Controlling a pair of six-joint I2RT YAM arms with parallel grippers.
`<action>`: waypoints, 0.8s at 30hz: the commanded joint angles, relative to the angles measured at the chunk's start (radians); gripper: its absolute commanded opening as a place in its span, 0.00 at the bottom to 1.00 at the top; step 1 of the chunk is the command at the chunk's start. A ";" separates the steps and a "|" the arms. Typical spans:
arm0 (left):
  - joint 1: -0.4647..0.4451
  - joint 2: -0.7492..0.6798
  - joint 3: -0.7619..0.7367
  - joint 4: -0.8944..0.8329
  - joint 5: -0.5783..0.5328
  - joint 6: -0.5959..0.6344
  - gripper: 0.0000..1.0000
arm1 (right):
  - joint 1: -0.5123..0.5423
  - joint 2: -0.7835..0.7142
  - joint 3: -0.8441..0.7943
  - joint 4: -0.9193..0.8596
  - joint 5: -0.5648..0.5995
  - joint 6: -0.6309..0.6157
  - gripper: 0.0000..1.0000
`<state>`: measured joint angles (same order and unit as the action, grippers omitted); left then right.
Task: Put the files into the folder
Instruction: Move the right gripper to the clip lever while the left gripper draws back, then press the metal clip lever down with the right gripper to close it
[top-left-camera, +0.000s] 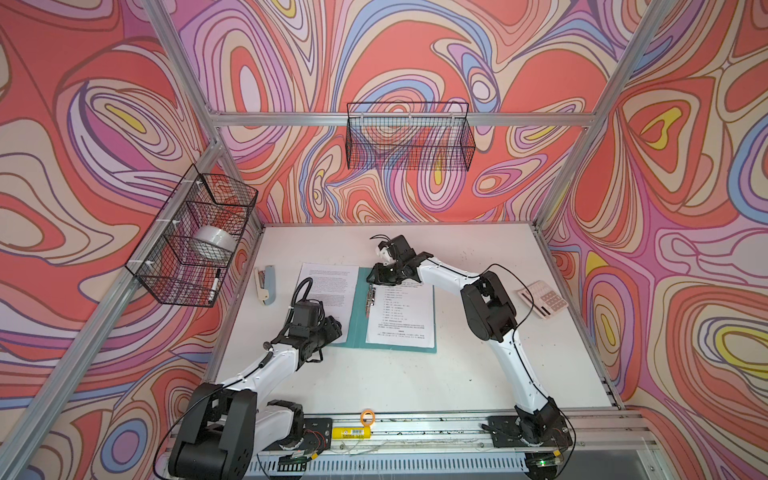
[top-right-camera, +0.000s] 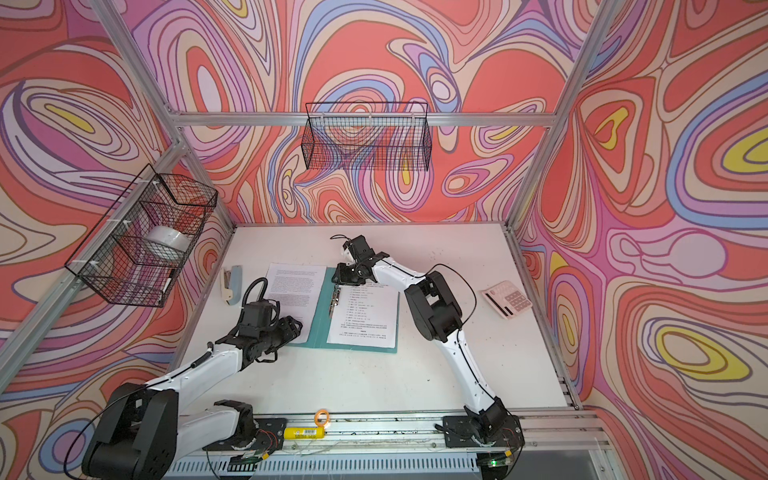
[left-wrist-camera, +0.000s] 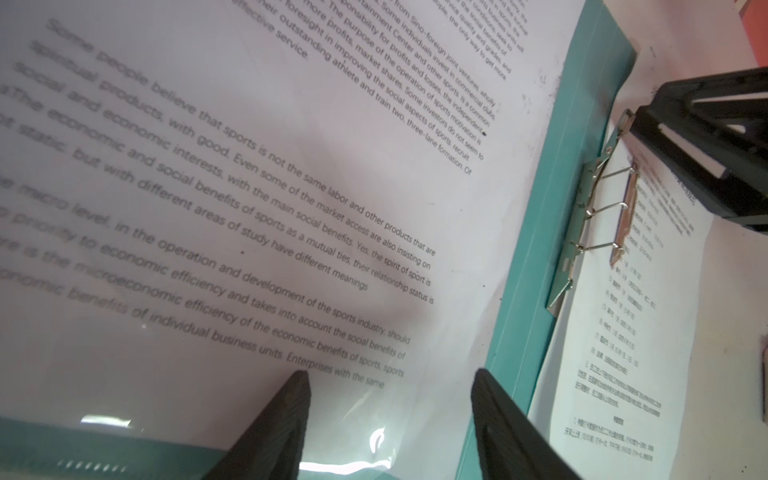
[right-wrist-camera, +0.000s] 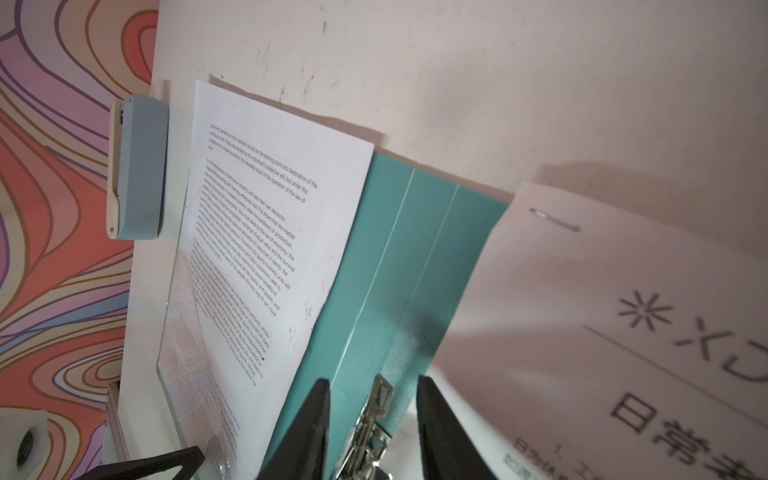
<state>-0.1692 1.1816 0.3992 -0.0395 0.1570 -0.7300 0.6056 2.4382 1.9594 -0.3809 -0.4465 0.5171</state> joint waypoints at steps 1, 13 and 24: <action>0.005 -0.006 -0.010 0.008 0.006 -0.008 0.62 | 0.005 0.042 0.026 0.017 -0.024 0.003 0.37; 0.005 0.001 -0.019 0.018 0.009 -0.009 0.61 | 0.006 0.061 0.063 0.031 -0.064 0.025 0.36; 0.005 0.010 -0.024 0.034 0.019 -0.019 0.60 | 0.007 0.032 0.065 0.050 -0.096 0.033 0.36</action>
<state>-0.1692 1.1816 0.3882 -0.0231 0.1688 -0.7376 0.6056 2.4950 2.0113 -0.3462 -0.5259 0.5480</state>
